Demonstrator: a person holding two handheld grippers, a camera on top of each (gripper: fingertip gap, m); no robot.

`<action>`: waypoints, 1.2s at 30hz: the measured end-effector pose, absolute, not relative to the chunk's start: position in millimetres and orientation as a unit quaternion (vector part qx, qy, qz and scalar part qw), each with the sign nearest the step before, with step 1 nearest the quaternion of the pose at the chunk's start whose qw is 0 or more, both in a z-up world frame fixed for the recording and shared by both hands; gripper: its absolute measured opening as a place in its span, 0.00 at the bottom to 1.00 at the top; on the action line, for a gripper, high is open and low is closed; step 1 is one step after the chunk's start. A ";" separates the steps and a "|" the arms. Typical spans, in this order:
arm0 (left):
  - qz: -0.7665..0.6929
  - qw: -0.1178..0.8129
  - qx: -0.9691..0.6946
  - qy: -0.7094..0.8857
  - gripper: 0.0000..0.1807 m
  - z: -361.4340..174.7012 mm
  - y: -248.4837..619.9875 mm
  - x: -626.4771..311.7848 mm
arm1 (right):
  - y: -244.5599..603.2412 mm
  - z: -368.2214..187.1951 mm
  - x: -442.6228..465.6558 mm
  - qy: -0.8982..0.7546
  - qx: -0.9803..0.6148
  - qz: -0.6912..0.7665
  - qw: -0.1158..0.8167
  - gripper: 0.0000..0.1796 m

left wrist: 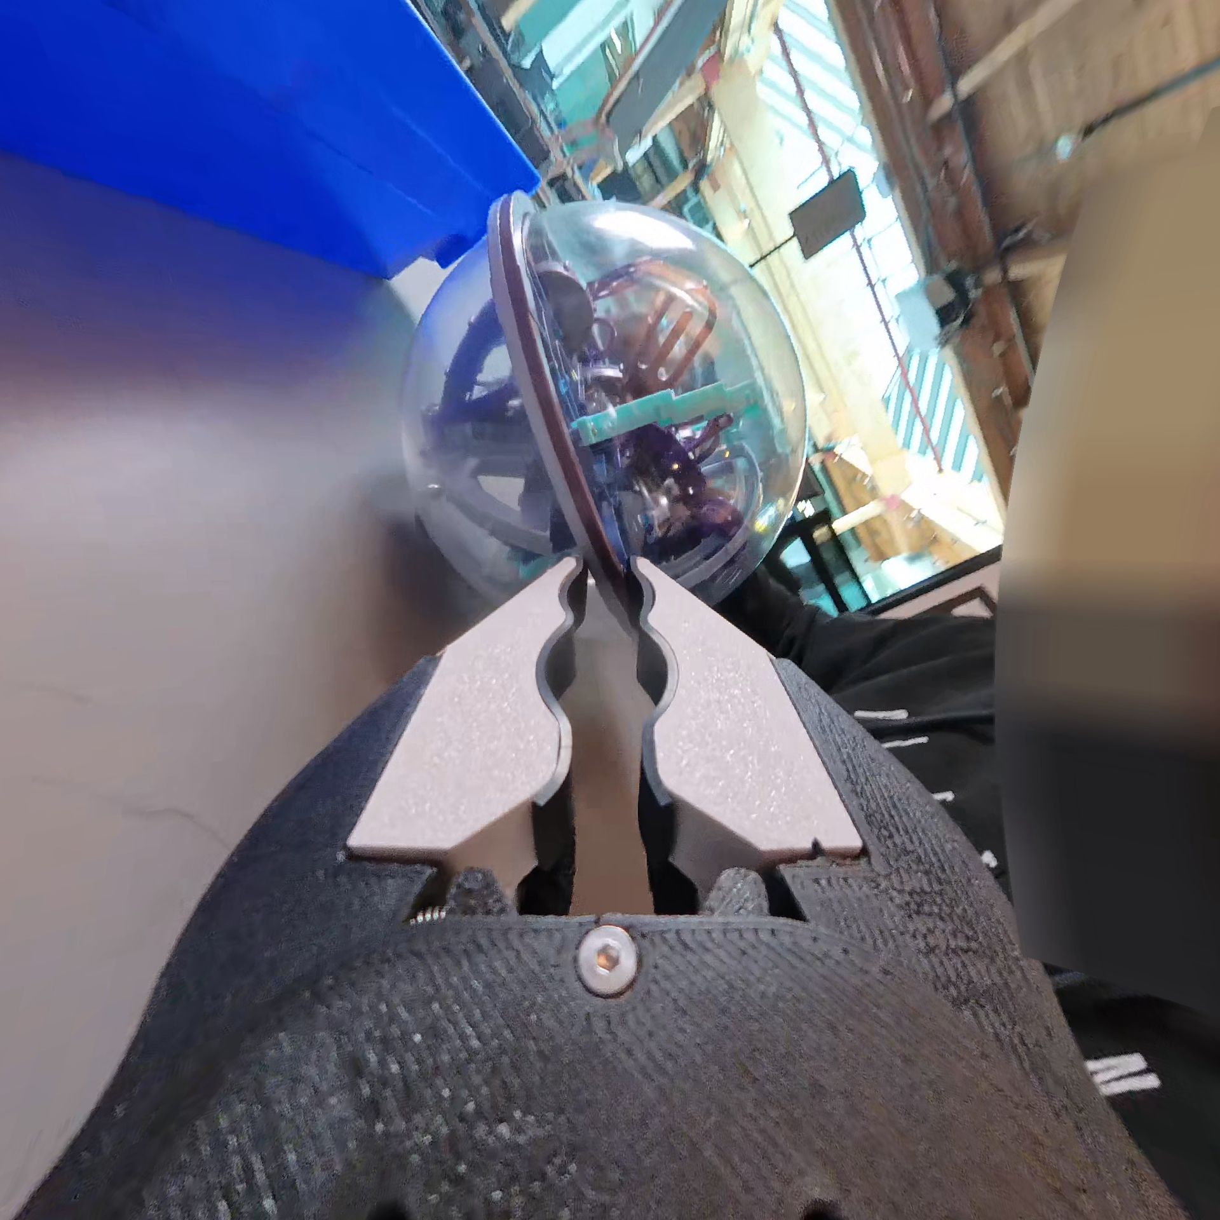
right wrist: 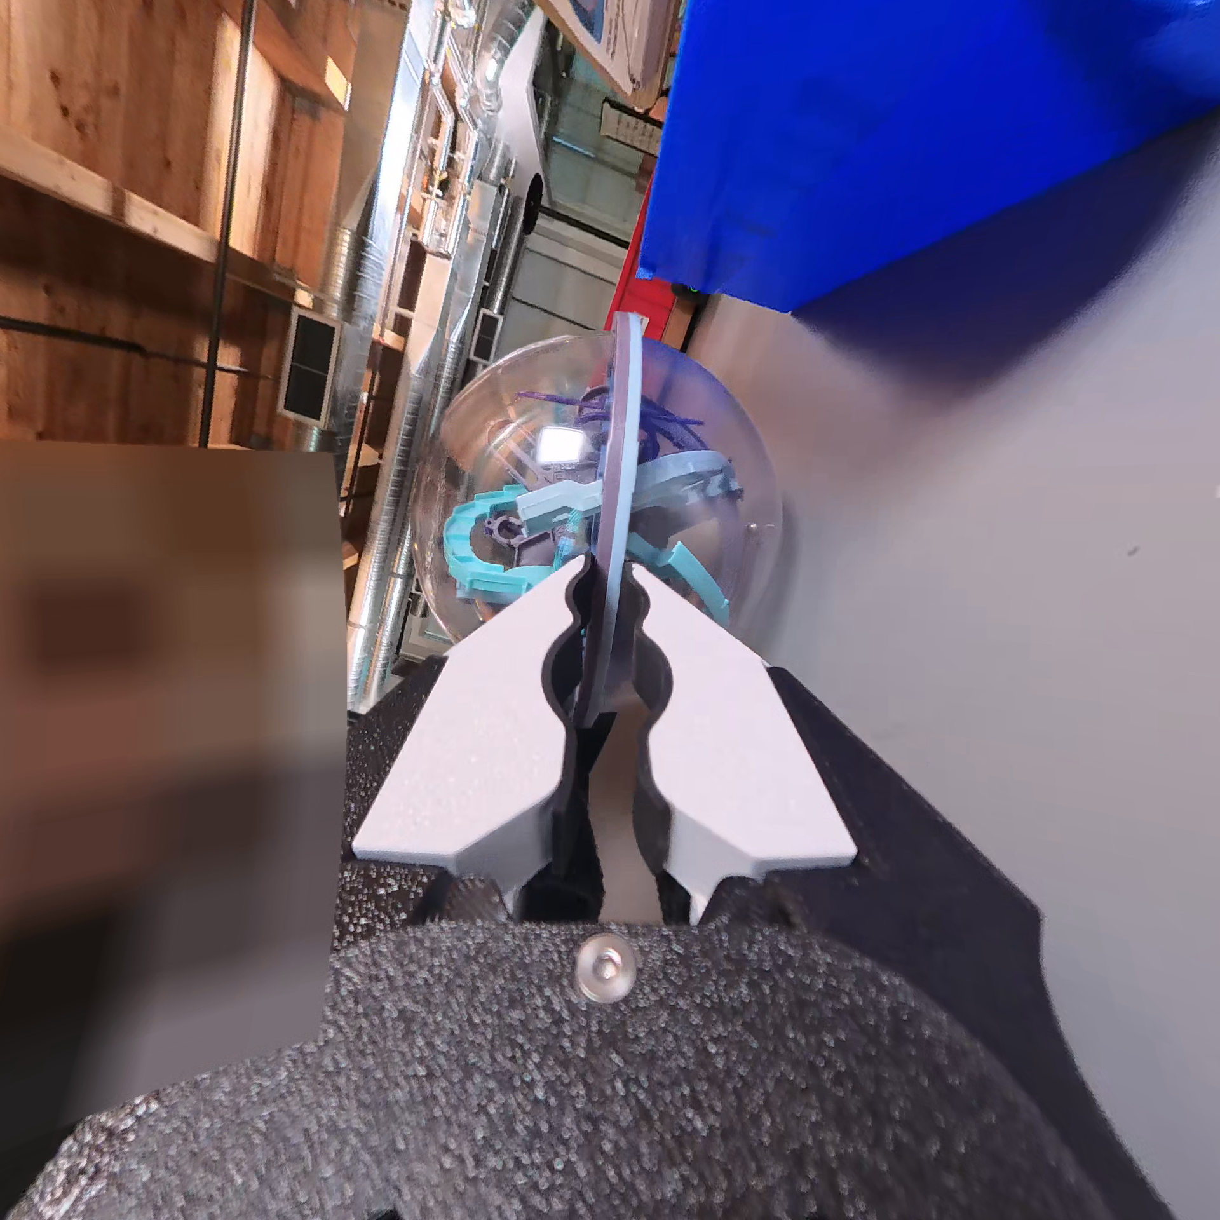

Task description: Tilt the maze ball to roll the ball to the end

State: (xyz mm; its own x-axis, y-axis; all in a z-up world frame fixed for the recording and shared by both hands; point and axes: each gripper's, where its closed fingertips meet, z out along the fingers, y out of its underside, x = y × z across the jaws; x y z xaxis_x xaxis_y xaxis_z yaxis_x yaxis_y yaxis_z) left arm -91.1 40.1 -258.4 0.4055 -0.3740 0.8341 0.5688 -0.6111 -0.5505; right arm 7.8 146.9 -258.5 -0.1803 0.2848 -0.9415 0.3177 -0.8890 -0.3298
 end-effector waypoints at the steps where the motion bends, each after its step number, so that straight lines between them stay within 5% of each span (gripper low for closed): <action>1: -0.547 0.439 -0.708 -0.080 0.06 -256.7 42.0 -91.6 | 148.5 -259.8 7.6 0.229 0.642 -0.732 0.012 0.03; 16: -0.602 0.442 -0.646 -0.154 0.04 -256.0 44.8 -99.0 | 147.1 -259.4 5.3 0.223 0.627 -0.746 0.019 0.03; 36: -0.520 0.512 -0.684 -0.019 0.06 -239.2 33.6 -74.4 | 156.7 -268.7 8.4 0.260 0.652 -0.711 -0.048 0.03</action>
